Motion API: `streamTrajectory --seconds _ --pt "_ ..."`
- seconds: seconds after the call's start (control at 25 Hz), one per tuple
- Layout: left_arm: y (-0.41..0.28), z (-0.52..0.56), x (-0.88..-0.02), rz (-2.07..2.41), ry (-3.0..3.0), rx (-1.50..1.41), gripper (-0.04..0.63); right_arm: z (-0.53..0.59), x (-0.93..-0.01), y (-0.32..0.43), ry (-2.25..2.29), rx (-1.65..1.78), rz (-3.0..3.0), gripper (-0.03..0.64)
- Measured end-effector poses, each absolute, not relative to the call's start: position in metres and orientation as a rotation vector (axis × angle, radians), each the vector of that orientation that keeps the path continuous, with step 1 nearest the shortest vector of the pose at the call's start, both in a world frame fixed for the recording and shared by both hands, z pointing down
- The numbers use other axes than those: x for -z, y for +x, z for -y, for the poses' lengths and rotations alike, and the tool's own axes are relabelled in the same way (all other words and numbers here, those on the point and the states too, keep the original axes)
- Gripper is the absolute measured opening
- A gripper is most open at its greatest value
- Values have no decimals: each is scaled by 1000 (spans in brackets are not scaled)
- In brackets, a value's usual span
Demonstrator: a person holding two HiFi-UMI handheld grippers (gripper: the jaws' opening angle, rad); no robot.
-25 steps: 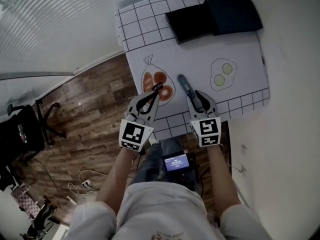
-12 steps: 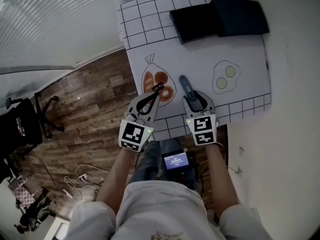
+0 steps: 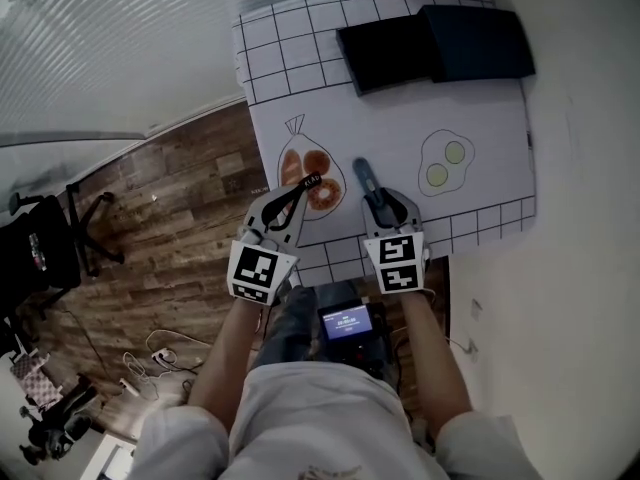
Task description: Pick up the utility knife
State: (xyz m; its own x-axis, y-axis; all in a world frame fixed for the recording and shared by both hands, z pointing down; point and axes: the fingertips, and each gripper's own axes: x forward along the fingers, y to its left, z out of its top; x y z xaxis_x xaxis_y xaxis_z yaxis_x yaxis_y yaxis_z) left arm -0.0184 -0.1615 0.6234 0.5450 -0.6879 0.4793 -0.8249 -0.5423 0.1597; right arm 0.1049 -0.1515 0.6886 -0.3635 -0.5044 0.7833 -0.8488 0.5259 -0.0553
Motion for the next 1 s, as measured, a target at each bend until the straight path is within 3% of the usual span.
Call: streamTrajectory --seconds 1.0 --pt "-40 187 -574 1327 2416 -492 8 169 -626 118 1254 -628 2112 140"
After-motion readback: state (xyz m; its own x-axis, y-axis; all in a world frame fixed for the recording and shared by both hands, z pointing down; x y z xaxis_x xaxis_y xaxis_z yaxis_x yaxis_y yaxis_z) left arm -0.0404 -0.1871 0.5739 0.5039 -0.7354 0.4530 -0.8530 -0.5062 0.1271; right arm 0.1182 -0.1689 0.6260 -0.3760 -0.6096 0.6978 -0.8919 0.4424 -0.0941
